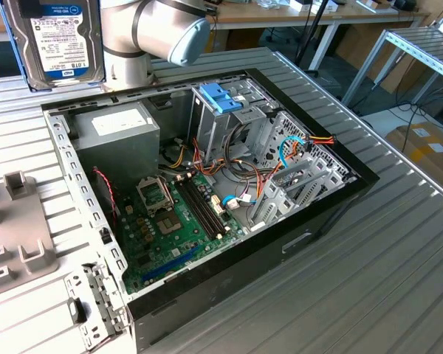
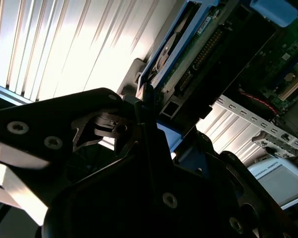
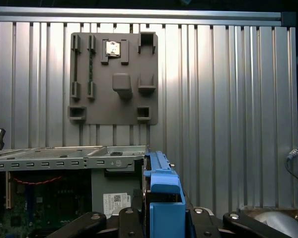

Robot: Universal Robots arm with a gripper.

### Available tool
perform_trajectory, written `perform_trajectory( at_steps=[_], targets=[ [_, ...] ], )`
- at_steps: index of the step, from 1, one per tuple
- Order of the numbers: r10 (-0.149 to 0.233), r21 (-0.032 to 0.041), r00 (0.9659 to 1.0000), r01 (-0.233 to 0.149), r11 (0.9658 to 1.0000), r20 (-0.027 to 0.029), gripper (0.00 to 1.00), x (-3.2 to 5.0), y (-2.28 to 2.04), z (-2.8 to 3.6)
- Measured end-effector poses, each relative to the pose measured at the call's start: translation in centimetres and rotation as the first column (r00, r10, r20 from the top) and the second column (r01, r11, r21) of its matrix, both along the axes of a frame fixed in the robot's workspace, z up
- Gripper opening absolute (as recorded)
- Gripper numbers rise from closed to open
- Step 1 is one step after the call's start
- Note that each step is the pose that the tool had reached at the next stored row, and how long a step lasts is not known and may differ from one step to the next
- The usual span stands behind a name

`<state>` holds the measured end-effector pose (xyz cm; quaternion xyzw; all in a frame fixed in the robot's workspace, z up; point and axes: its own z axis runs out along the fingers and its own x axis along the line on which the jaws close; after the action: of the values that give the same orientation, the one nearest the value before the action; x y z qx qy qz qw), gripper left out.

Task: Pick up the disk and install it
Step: 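Pick up the disk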

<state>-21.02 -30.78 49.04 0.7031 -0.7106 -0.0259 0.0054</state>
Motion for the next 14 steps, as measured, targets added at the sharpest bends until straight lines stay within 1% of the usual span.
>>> perform_trajectory(
  at_steps=[3,9,14],
  targets=[
    [0.000,0.0001,1.0000,0.000,1.0000,0.0001,0.37,0.28,-0.17,0.00],
    [0.000,0.0000,1.0000,0.000,1.0000,0.0000,0.37,0.52,-0.54,-0.01],
    [0.000,0.0000,1.0000,0.000,1.0000,0.0000,0.37,0.69,-0.96,-0.01]
  ],
)
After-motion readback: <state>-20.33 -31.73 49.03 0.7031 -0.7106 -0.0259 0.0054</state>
